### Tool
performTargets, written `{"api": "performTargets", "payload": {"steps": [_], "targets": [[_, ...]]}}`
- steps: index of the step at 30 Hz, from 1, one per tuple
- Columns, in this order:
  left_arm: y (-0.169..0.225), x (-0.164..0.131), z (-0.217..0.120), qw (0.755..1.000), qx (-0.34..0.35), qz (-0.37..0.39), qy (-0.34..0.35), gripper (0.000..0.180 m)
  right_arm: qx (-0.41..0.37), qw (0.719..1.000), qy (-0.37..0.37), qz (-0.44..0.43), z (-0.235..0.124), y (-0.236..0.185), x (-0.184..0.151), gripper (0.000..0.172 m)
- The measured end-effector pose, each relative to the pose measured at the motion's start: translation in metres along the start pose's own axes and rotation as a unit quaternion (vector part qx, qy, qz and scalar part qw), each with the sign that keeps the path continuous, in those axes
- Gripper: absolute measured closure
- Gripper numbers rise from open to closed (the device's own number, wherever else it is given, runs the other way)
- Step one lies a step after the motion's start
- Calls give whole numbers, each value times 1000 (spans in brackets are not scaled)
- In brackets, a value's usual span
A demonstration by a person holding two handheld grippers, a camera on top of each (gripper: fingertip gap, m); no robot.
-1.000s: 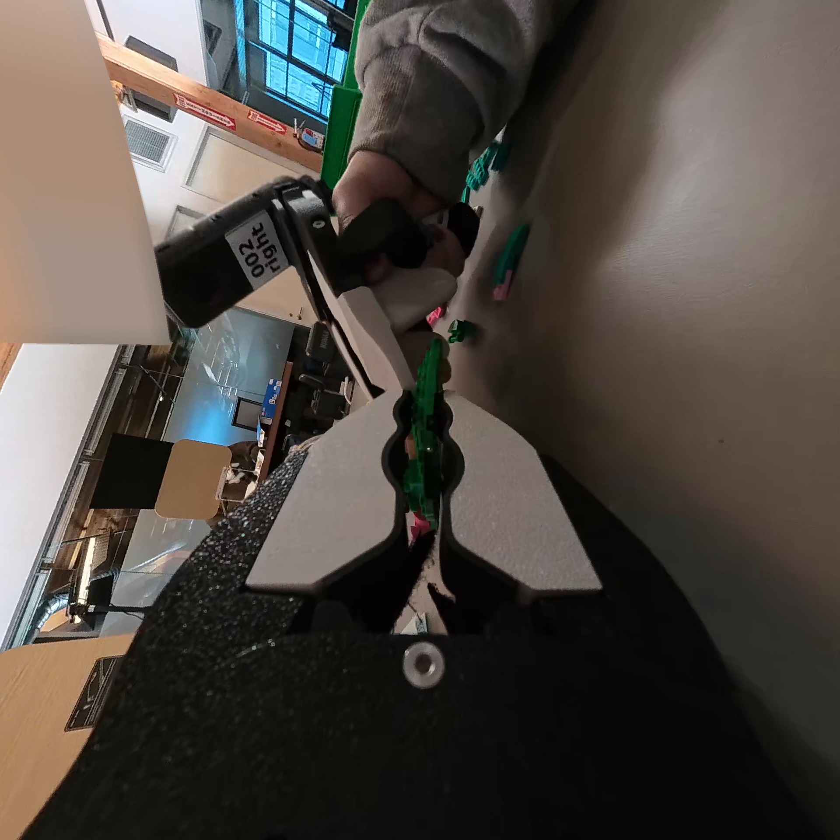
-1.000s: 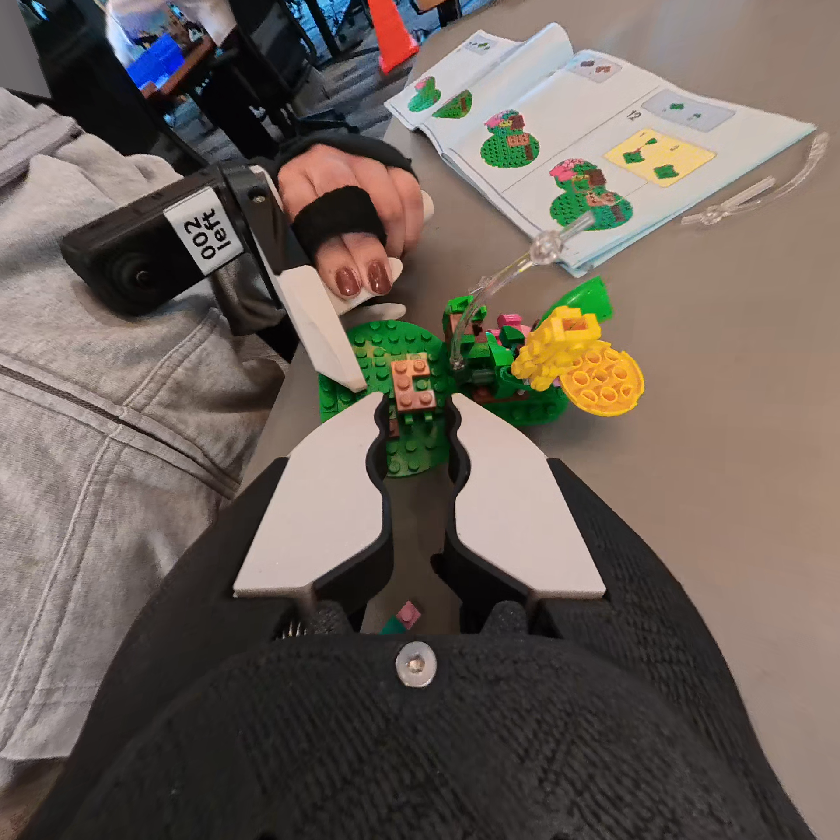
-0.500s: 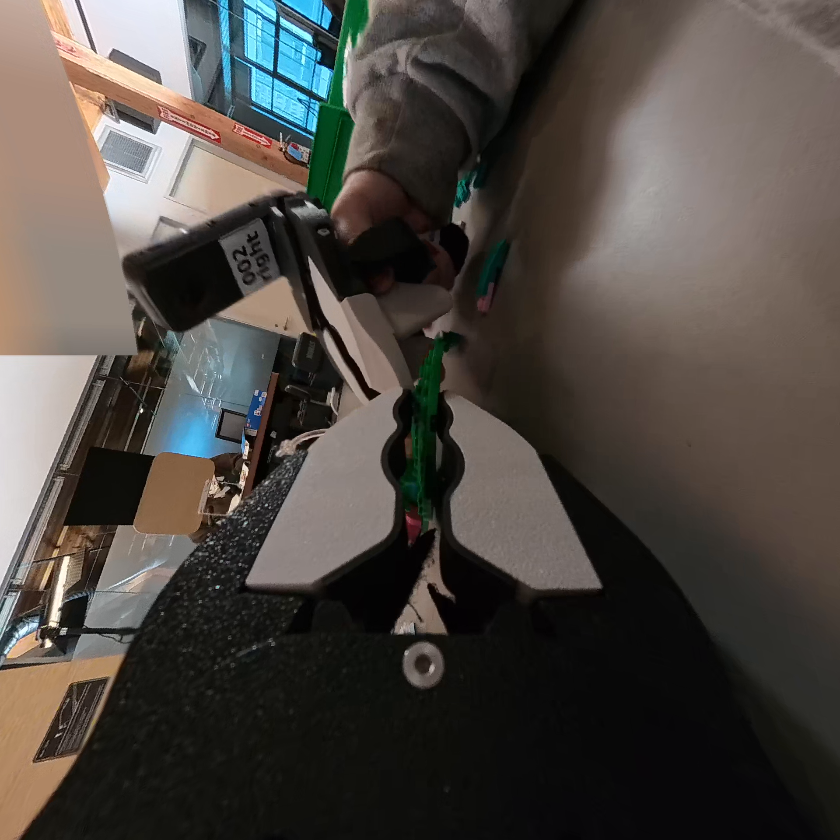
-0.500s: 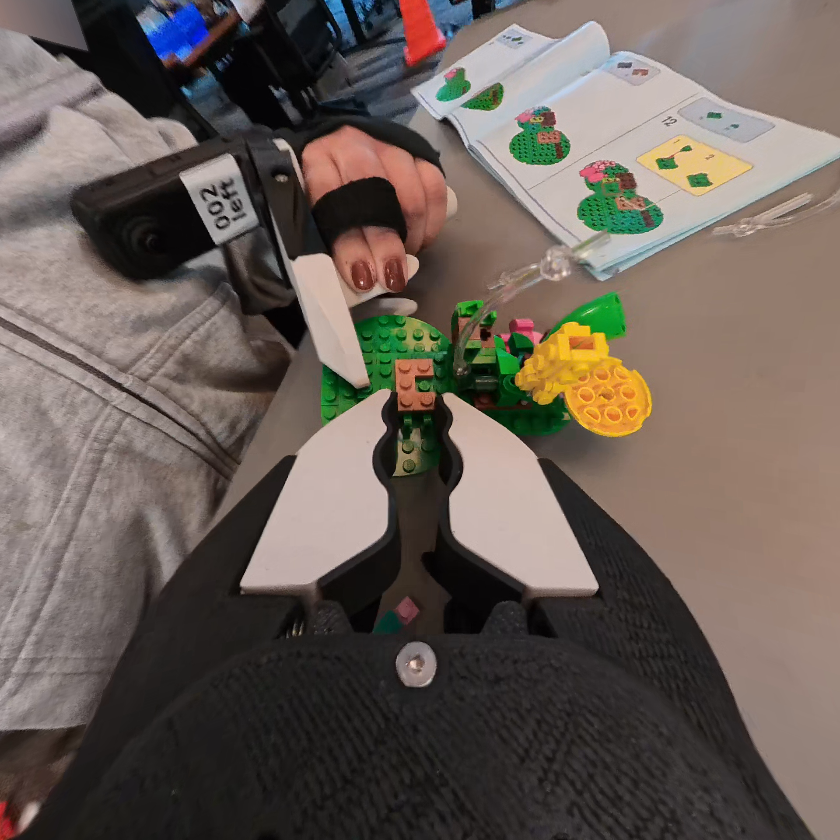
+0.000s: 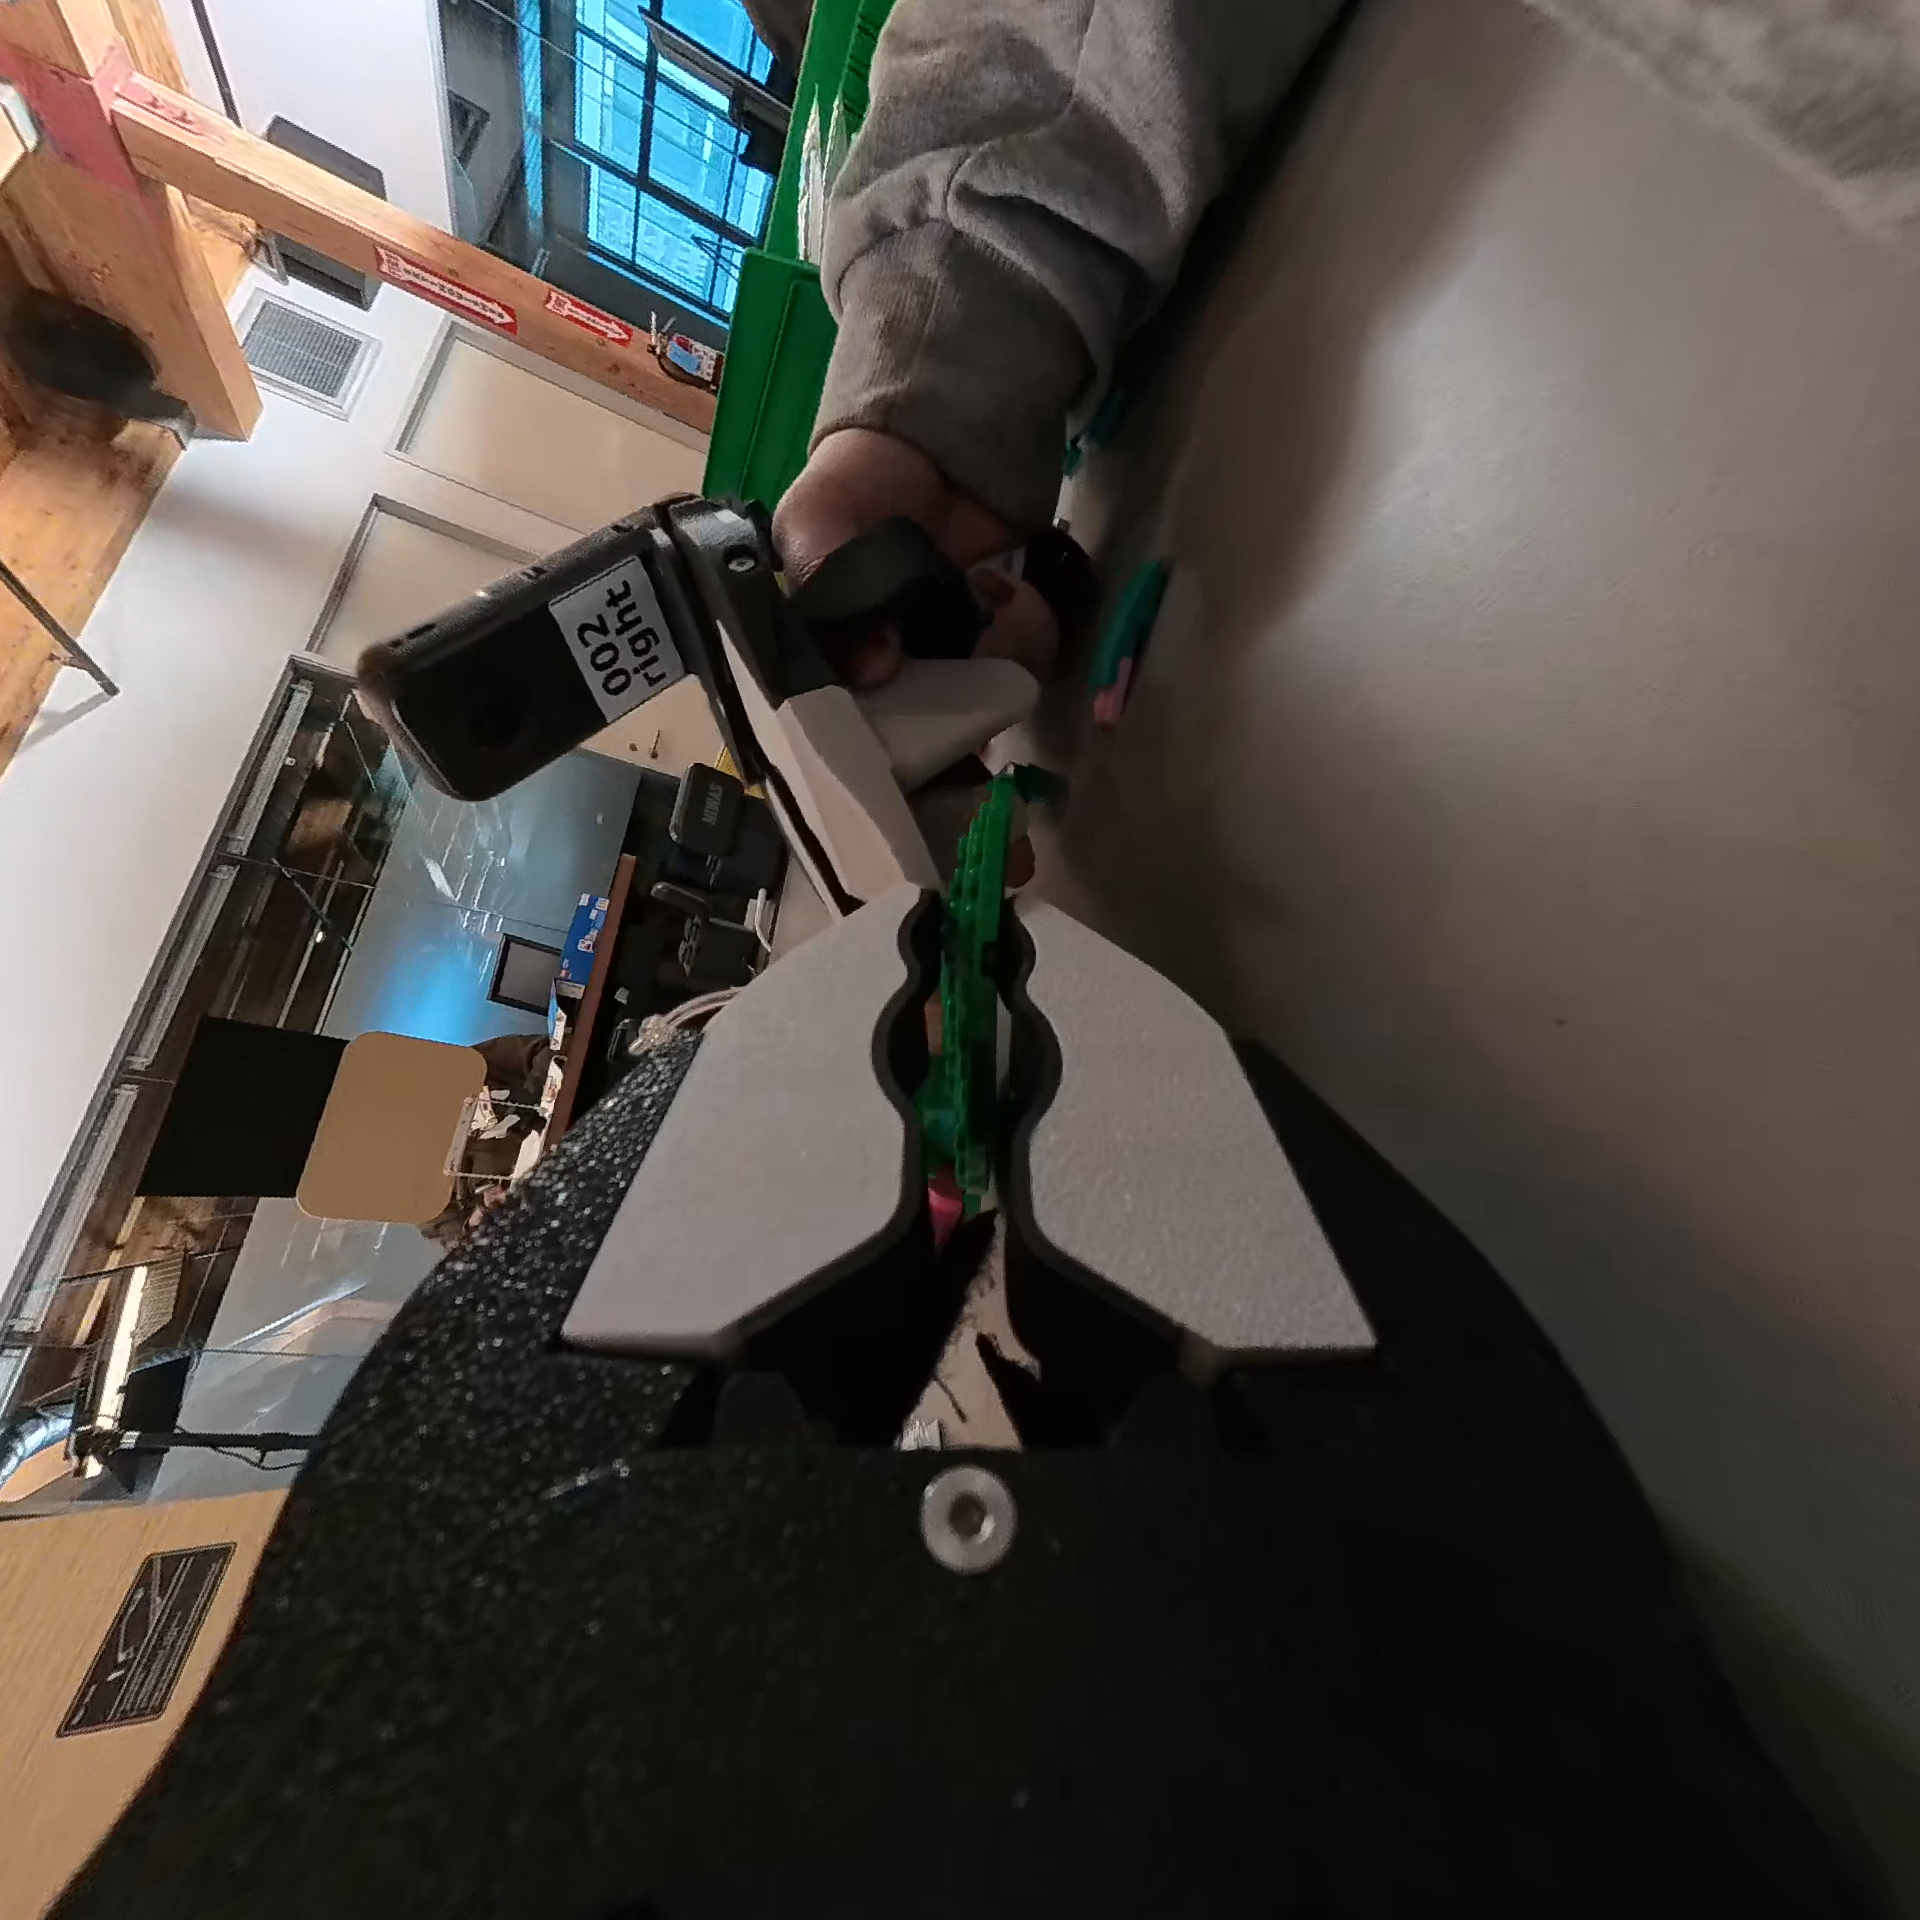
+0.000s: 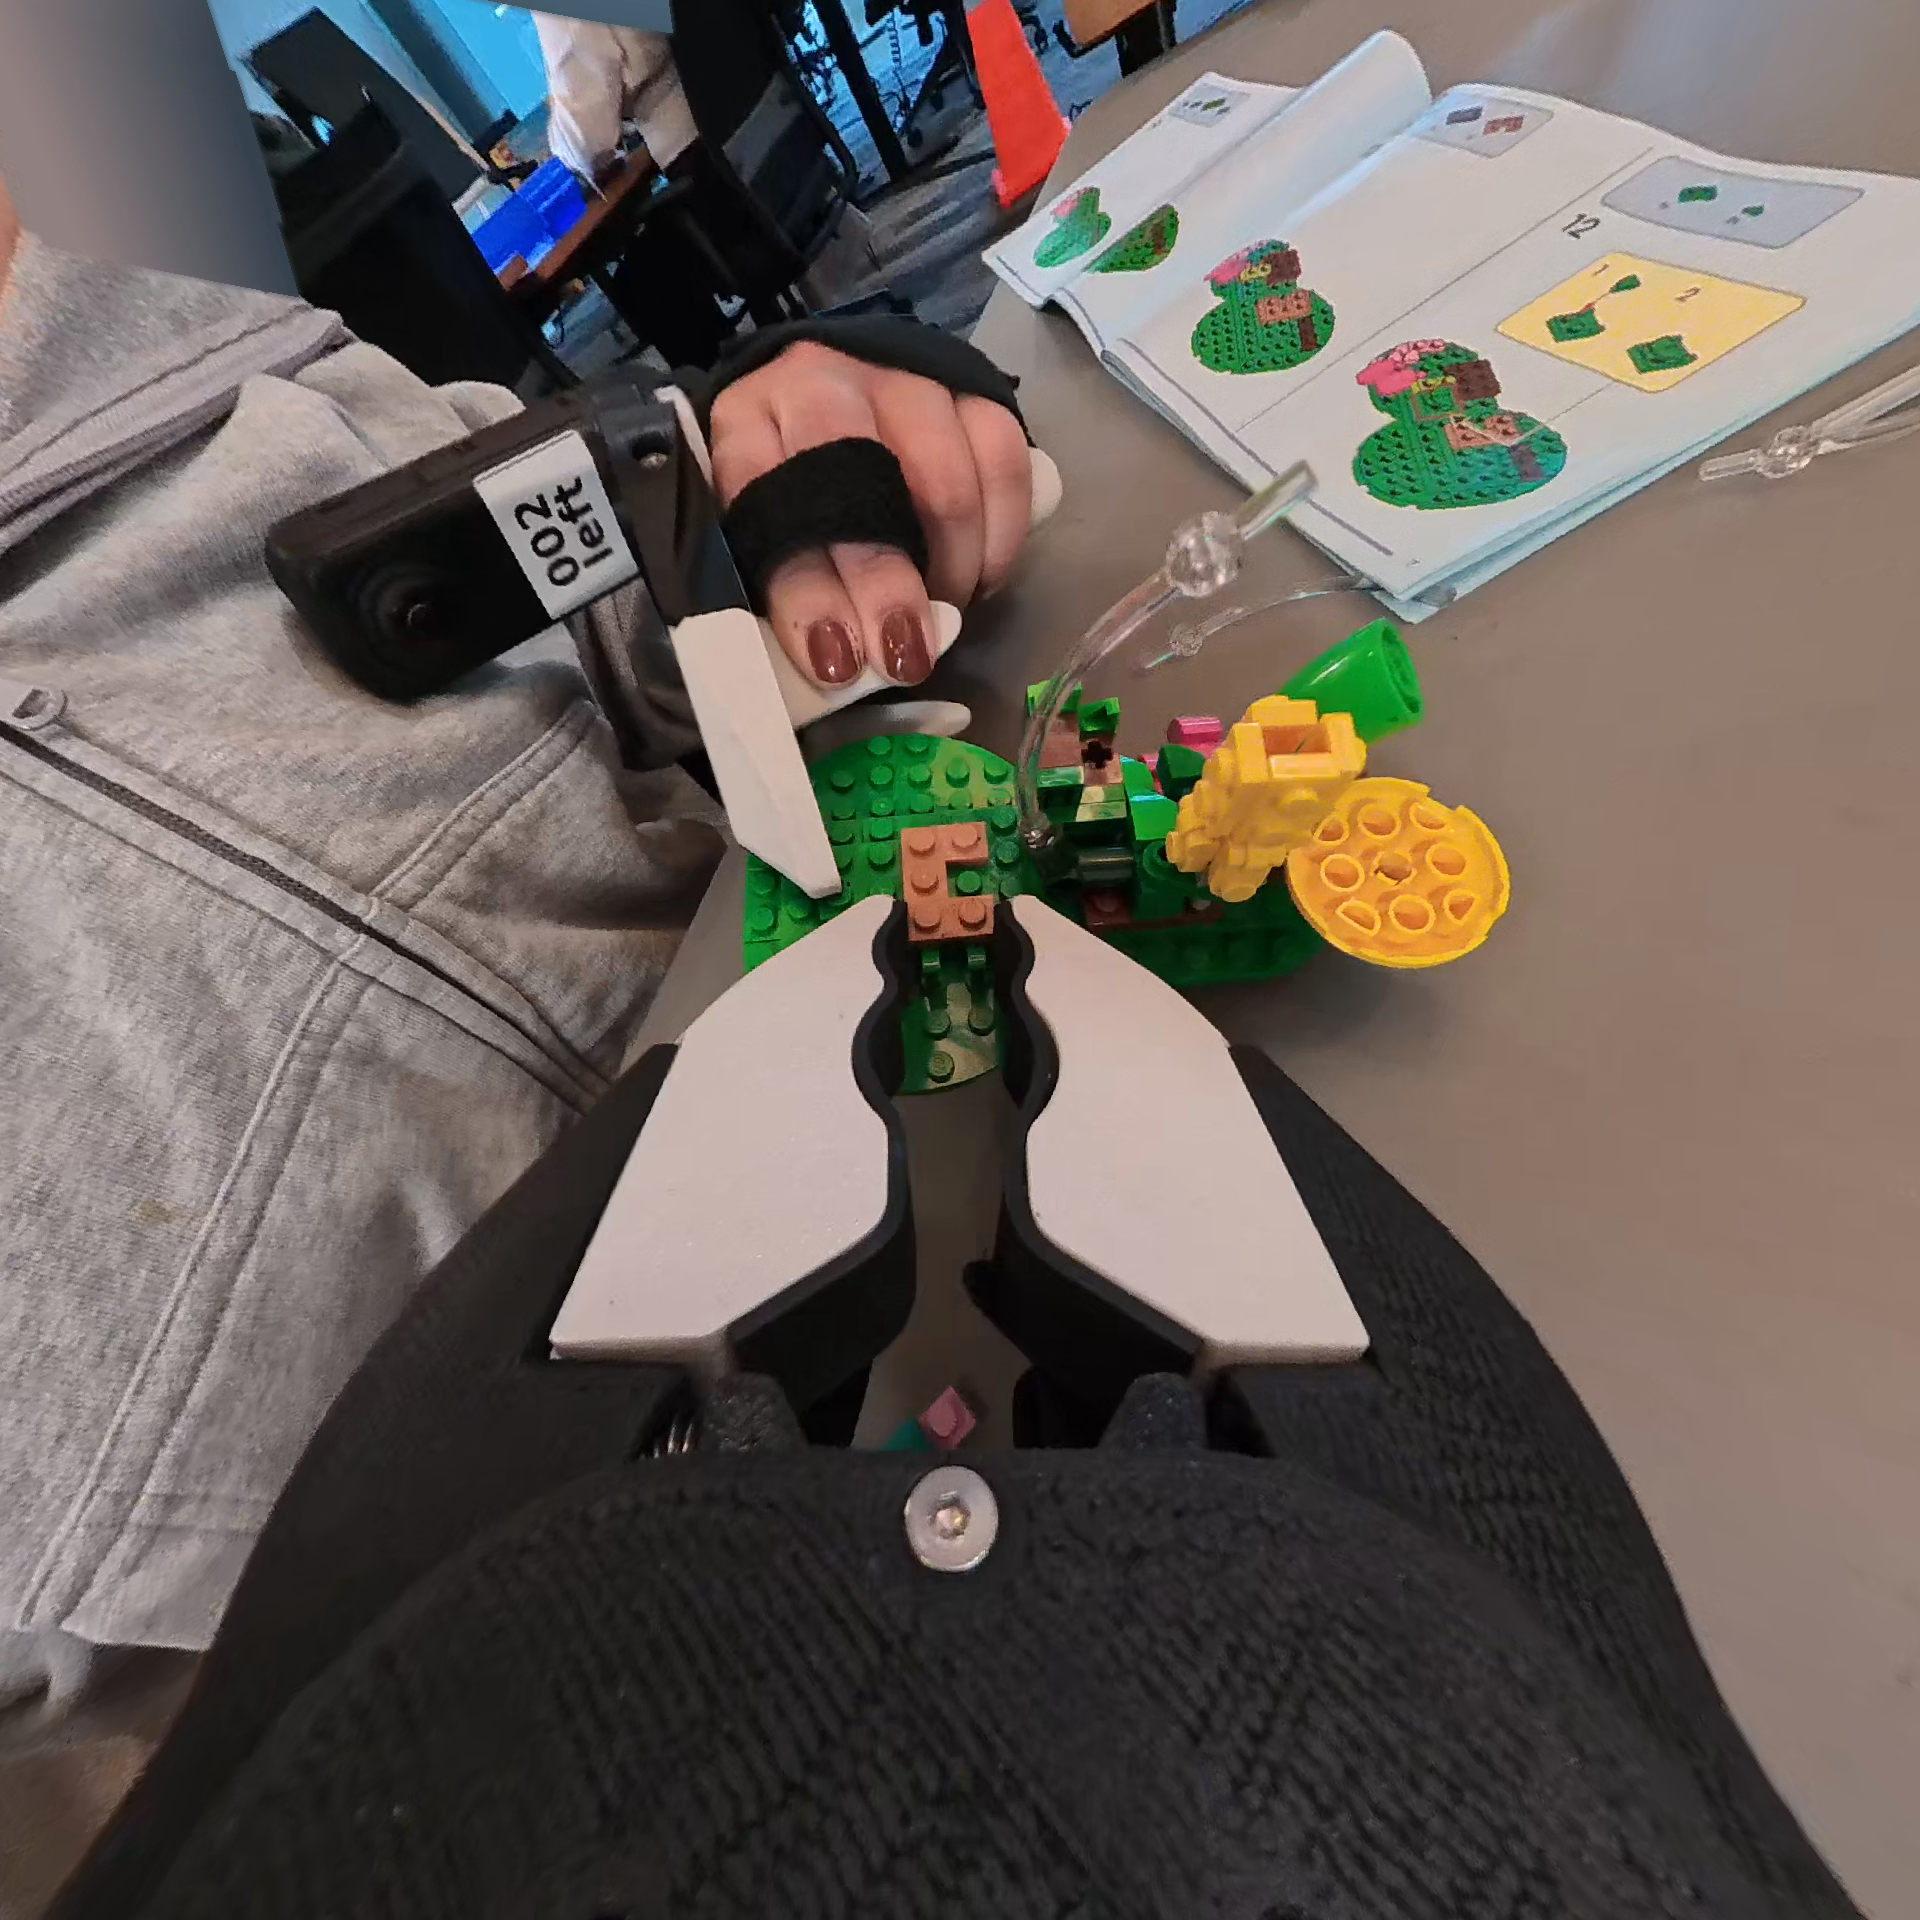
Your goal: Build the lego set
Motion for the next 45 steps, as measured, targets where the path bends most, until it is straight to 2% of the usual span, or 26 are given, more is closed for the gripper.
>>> {"api": "performTargets", "payload": {"steps": [5,22,45], "targets": [[-1,-1,0,1000,2,-4,-2,170,-1,1000,5,11,0,2,0,159],[0,-2,-1,1000,2,-10,-4,170,-33,999,-3,-43,0,-5,1,159],[-2,-3,2,1000,22,-10,-15,170,-52,997,24,-49,-1,-6,2,160]]}}
Point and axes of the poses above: each gripper's, where its closed fingertips meet, z out along the fingers, x out of its top, y = z × x across the jaws, the point moved 10 cm from there along -z, back along the fingers, and after that the axes turned 6 degrees about -z, right-handed, at the moved point
